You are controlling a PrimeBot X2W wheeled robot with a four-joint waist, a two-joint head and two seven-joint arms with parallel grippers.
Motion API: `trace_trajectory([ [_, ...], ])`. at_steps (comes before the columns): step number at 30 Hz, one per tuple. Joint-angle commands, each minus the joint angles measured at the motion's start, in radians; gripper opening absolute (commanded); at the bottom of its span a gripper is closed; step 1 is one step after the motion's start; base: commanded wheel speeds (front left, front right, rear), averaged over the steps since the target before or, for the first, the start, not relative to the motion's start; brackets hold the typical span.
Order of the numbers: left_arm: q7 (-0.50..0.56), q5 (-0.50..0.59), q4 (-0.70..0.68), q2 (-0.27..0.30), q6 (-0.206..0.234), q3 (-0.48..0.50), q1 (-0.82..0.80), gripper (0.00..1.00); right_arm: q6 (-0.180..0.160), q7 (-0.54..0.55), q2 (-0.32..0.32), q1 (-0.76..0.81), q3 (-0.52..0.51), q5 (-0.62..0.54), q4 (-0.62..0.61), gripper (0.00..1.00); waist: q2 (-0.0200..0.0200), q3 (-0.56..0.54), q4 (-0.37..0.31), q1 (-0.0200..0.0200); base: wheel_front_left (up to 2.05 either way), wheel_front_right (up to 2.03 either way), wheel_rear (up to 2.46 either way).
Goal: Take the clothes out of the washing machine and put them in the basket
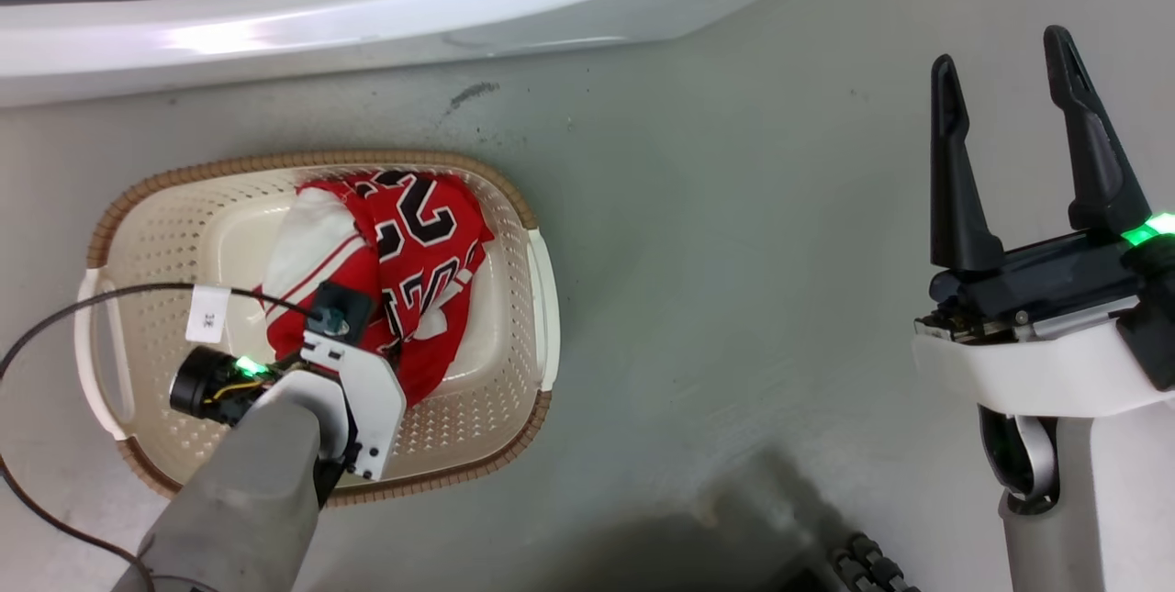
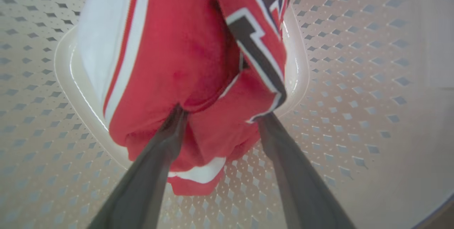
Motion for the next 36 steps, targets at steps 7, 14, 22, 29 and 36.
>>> trace_trajectory([
  [7,-0.127,-0.051,-0.006,-0.028,0.004,0.048,0.053,1.0,-0.001,-0.002,0.001,0.051,0.006,-0.015,0.021,1.0,0.0,-0.138,0.04,-0.0001,0.0,0.0,0.0],
  [14,-0.147,-0.047,-0.168,-0.008,0.05,0.125,0.133,1.0,-0.001,-0.002,0.001,0.108,0.012,-0.027,0.044,1.0,0.0,-0.268,0.083,-0.0001,0.0,0.0,0.0],
  [22,-0.146,0.032,-0.479,0.018,0.121,0.317,0.306,1.0,-0.001,-0.002,0.001,0.167,0.02,-0.034,0.064,1.0,0.0,-0.4,0.121,-0.0001,0.0,0.0,0.0],
  [29,-0.146,0.129,-0.721,-0.013,0.166,0.518,0.452,1.0,-0.001,-0.002,0.001,0.206,0.019,-0.03,0.075,1.0,0.0,-0.478,0.143,-0.0001,0.0,0.0,0.0],
  [36,-0.146,0.268,-0.954,-0.096,0.163,0.695,0.591,1.0,-0.001,-0.002,0.001,0.246,0.011,-0.027,0.088,1.0,0.0,-0.551,0.163,-0.0001,0.0,0.0,0.0],
])
